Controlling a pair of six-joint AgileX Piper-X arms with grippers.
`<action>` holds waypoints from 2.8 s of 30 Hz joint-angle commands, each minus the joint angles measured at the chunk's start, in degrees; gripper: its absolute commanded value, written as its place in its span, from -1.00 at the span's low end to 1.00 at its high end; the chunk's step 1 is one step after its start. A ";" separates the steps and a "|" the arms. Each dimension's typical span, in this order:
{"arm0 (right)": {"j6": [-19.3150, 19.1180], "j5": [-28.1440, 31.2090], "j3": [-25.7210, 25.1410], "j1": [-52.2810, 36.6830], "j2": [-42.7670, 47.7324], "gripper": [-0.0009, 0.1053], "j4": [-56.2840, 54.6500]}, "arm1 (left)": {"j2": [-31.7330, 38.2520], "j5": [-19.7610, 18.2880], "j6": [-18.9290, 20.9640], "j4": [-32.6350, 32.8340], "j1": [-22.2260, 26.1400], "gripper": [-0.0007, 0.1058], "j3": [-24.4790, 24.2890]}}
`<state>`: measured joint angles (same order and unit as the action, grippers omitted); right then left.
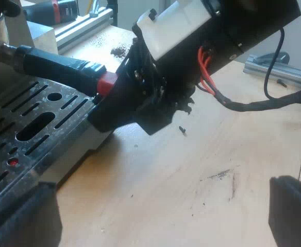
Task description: Grind coffee beans and then tamp
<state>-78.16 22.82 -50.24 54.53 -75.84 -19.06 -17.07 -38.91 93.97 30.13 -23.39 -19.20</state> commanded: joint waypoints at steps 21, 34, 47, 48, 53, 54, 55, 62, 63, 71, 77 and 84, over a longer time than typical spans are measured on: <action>-0.09 -0.65 -0.26 5.76 4.55 -0.98 -7.02 | -0.04 -0.79 -0.03 -0.34 -0.21 0.58 -0.25; -0.10 -0.84 -0.26 5.75 13.46 -0.98 -16.65 | -0.04 -0.79 -0.03 -0.21 -0.21 0.58 -0.25; -4.86 -3.97 -0.26 5.75 26.06 -0.98 -29.50 | 0.08 -0.79 -1.68 11.91 -0.21 0.58 -8.84; -5.22 -3.96 -0.26 5.75 26.75 -0.98 -29.89 | 0.08 -0.79 -1.79 13.73 -0.21 0.58 -10.85; -12.52 -8.54 -0.26 5.75 32.11 -0.98 -31.31 | 0.19 -0.03 -3.00 17.43 -0.21 0.58 -14.54; -14.52 -8.65 -0.26 5.75 32.70 -0.98 -31.30 | 0.19 0.47 -2.99 17.50 -0.21 0.58 -14.88; -15.93 -8.71 -0.26 5.75 32.94 -0.98 -31.30 | 0.19 0.97 -2.99 17.48 -0.21 0.58 -14.98; -20.70 -12.12 2.37 5.75 32.75 -0.98 -26.31 | 0.19 2.73 -2.99 17.61 -0.21 0.58 -14.99; -20.70 -12.26 2.62 5.75 32.81 -0.98 -25.68 | 0.19 2.73 -2.99 17.61 -0.21 0.58 -14.99; -20.42 -14.53 15.08 5.75 32.57 -0.98 -14.31 | 0.06 4.47 -2.99 17.61 -0.21 0.58 -14.99; -20.42 -16.72 21.07 5.75 31.68 -0.98 -8.20 | -0.89 4.47 -2.99 17.36 -0.21 0.58 -13.13; -20.42 -17.09 23.09 5.75 23.62 -0.98 -0.71 | -6.70 4.47 -2.99 11.46 -0.21 0.58 -5.71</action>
<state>-98.05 5.58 -26.46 60.24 -51.18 -24.04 -21.98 -34.69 91.36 44.55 -23.39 -25.69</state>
